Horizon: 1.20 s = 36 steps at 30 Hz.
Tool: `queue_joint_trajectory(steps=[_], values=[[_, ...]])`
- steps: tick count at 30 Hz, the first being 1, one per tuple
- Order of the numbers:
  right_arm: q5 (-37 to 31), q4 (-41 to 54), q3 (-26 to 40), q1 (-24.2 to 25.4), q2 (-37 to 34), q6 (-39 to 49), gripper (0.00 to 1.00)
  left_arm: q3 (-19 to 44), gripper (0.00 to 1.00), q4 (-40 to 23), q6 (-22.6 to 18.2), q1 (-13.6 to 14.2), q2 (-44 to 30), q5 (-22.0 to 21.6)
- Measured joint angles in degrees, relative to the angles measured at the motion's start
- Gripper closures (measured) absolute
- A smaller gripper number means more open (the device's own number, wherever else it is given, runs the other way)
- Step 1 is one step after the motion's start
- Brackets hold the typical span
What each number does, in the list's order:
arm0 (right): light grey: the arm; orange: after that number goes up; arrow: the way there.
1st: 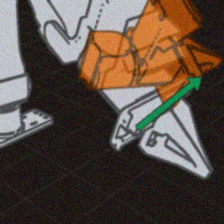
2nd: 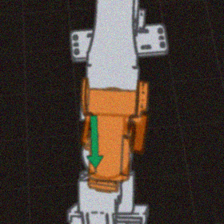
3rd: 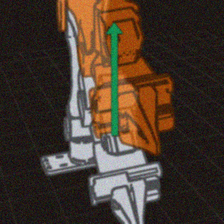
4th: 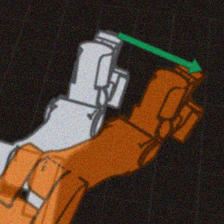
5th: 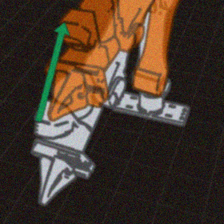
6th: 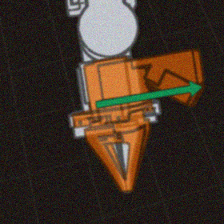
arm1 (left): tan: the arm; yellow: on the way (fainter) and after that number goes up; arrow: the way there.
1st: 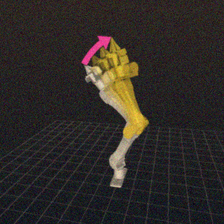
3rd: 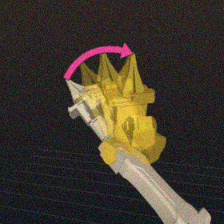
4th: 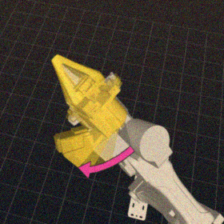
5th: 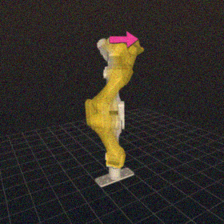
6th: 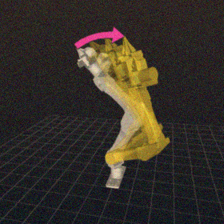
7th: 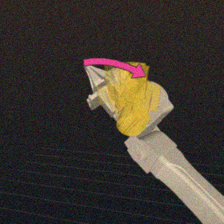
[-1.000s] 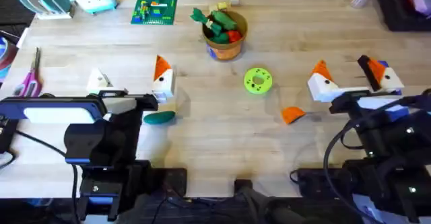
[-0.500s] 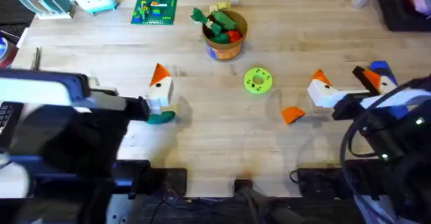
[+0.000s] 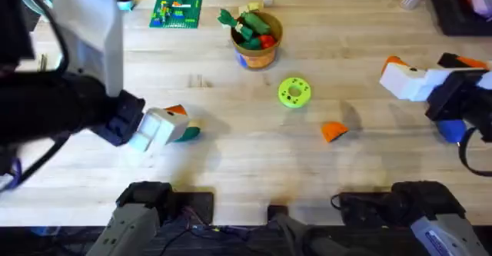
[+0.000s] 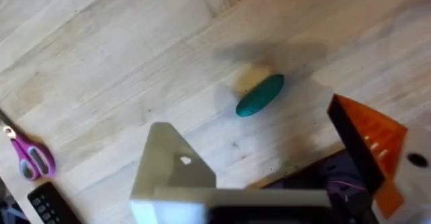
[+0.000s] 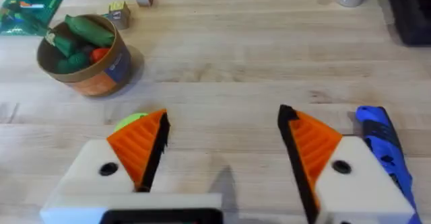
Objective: Pick up the gripper from the table and insert it into the empty holder that is missing its gripper. Then pick up a screw, insert it into the mounting hole, and use the screwdriver to tighten it. Finally, clean up the table by picking up the vegetable and placing it into the bucket.
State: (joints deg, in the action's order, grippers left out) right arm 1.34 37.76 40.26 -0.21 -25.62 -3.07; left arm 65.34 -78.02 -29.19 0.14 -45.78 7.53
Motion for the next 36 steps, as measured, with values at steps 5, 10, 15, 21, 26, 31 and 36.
queue_joint_trajectory(steps=[5, 10, 15, 21, 26, 31, 36], values=[[0.0, 0.0, 0.1, 0.0, -0.6, 0.0, 0.01, 0.9, 0.007, -0.4, -4.7, 0.8, -7.9, 0.0], [0.0, 0.0, 0.1, 0.0, -0.6, 0.0, 0.01, 0.9, 0.007, -1.1, -6.3, 2.2, -10.8, 0.0], [0.0, 0.0, 0.1, 0.0, -0.6, 0.0, 0.01, 0.9, 0.442, -2.0, -6.8, 2.3, -11.6, 0.0], [0.0, 0.0, 0.1, 0.0, -0.6, 0.0, 0.01, 0.9, 0.653, 2.0, -7.4, 2.8, -11.2, 0.0], [0.0, 1.2, 0.1, 0.0, -0.6, 0.0, 0.01, 0.9, 0.021, 8.3, -5.2, 5.8, -8.6, 0.1], [0.0, 4.8, 0.1, 0.0, -0.6, 0.0, 0.009, 0.9, 0.008, 14.4, -3.7, 8.4, -7.4, 5.6], [0.0, 10.6, 0.1, 0.0, -0.6, 0.0, 0.01, 0.9, 0.008, 24.3, -3.3, 9.7, -8.6, 18.3]])
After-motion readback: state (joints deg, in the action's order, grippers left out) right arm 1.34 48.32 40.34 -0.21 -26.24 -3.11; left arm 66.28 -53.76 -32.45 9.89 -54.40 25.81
